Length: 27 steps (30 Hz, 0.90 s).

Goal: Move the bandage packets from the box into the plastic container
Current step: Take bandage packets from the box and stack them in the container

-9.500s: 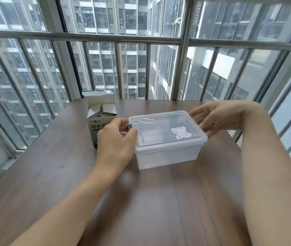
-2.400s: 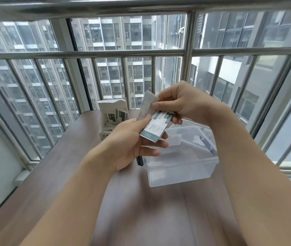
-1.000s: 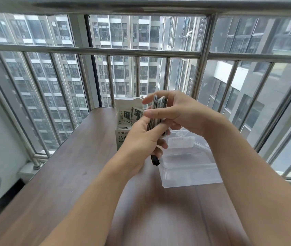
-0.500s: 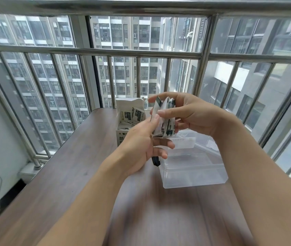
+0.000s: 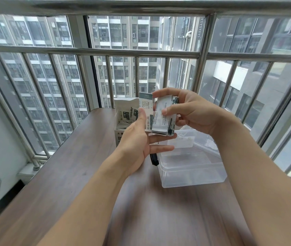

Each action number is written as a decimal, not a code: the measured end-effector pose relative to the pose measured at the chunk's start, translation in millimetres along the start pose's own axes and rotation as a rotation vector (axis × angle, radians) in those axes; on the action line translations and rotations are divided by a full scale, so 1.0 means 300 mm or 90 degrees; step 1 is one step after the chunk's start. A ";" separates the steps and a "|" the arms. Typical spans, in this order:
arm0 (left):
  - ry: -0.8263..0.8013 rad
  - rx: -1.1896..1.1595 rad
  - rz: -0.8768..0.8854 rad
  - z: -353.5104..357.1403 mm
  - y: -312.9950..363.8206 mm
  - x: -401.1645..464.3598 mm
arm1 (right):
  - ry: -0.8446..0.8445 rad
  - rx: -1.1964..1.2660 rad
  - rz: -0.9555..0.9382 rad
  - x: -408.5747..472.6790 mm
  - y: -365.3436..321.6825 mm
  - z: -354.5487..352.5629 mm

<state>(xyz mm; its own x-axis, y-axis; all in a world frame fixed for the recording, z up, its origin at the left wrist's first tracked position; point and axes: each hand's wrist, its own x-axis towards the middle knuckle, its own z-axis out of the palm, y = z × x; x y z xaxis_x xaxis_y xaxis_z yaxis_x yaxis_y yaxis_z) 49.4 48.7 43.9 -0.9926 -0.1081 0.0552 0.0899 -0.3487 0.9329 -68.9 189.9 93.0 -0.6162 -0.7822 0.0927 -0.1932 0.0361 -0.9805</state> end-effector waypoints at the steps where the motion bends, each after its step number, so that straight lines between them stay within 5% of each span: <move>1: 0.003 -0.025 -0.007 -0.002 0.001 0.002 | -0.006 0.009 -0.008 -0.001 -0.001 -0.001; 17: -0.210 -0.207 -0.049 -0.039 0.004 0.007 | -0.004 0.079 -0.027 -0.012 -0.009 -0.018; 27: -0.014 0.106 0.126 -0.015 -0.023 0.027 | -0.098 0.022 0.013 -0.013 -0.018 0.006</move>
<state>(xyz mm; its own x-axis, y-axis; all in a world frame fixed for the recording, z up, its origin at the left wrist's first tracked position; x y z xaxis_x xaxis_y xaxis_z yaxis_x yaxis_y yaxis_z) 41.3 46.1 36.3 -0.9586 -0.1375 0.2495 0.2704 -0.1638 0.9487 -64.1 191.6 97.6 -0.4947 -0.8678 0.0480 -0.1539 0.0331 -0.9875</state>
